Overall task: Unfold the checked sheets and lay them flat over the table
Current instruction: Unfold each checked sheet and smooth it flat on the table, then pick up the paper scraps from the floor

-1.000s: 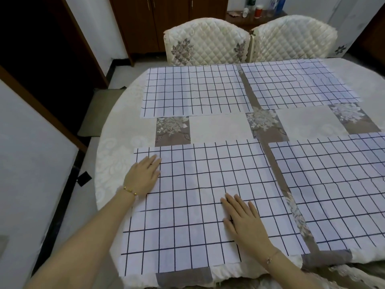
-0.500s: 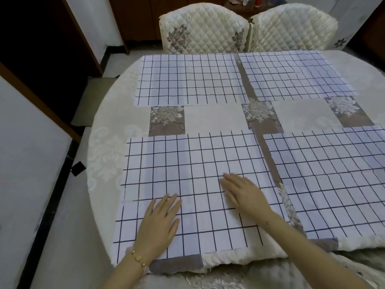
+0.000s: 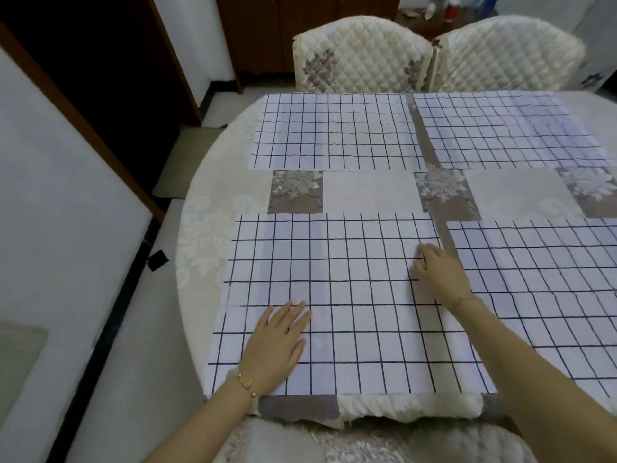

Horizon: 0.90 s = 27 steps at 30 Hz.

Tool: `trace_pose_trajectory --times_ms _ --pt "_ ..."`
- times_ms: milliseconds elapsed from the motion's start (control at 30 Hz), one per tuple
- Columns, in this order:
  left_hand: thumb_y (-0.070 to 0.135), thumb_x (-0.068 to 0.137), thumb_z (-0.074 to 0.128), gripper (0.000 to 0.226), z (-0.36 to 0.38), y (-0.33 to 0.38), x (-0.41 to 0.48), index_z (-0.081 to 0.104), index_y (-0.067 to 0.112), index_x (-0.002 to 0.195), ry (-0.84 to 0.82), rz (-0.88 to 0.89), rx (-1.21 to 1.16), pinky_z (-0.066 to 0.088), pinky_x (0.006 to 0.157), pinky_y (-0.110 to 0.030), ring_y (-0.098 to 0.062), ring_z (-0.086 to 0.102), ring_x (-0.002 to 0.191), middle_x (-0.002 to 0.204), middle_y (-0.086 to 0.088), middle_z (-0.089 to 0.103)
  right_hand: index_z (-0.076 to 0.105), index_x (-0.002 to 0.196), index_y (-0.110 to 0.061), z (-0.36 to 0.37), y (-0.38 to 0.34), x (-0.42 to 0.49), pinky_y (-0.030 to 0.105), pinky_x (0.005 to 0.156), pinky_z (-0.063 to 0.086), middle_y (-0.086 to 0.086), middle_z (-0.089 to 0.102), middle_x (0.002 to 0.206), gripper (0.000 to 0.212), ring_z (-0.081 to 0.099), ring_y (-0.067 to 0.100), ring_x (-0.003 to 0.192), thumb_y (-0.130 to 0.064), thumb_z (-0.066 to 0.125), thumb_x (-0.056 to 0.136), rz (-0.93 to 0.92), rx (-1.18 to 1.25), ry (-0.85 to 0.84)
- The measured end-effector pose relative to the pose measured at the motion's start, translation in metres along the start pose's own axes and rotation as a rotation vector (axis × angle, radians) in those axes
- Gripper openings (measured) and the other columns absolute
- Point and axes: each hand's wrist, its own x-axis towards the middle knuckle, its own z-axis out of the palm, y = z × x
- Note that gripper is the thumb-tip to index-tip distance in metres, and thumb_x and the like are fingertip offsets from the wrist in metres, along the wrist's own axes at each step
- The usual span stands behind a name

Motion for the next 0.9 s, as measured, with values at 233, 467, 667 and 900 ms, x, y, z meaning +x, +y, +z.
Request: trace_pose_trajectory --times_ms 233,467,667,900 --pt "0.030 0.096 0.033 0.047 -0.025 -0.007 -0.004 0.040 0.021 0.142 -0.059 -0.009 -0.080 0.029 0.113 -0.046 -0.018 0.035 0.138 0.148 0.004 0.040 0.058 0.123 -0.012 -0.012 -0.061 -0.057 0.028 0.076 0.043 0.007 0.066 0.111 0.030 0.060 0.023 0.102 -0.019 0.051 0.094 0.032 0.343 0.046" --pt "0.022 0.097 0.047 0.029 -0.052 -0.048 -0.095 0.060 0.018 0.122 0.241 -0.409 -0.608 0.049 0.088 -0.024 -0.013 0.060 0.101 0.115 0.002 0.065 0.064 0.099 -0.029 0.009 -0.141 -0.133 0.033 0.075 0.054 -0.007 0.071 0.087 0.013 0.067 0.013 0.087 -0.026 0.052 0.093 -0.019 0.556 -0.227" --pt "0.013 0.095 0.049 0.015 -0.022 -0.108 -0.211 0.062 0.021 0.096 0.439 -0.750 -0.958 0.046 0.069 -0.018 -0.008 0.064 0.082 0.085 0.006 0.068 0.066 0.093 -0.025 -0.007 -0.234 -0.184 0.021 0.068 0.048 -0.008 0.070 0.083 0.016 0.064 0.003 0.081 -0.027 0.050 0.094 -0.150 0.534 -0.270" --pt "0.012 0.096 0.049 0.016 0.058 -0.181 -0.335 0.065 0.010 0.095 0.237 -0.966 -1.264 0.048 0.065 -0.018 -0.019 0.064 0.076 0.083 -0.008 0.068 0.066 0.090 -0.025 0.041 -0.368 -0.281 0.020 0.065 0.048 -0.004 0.067 0.074 0.015 0.062 0.004 0.071 -0.031 0.052 0.093 -0.272 0.600 -0.301"
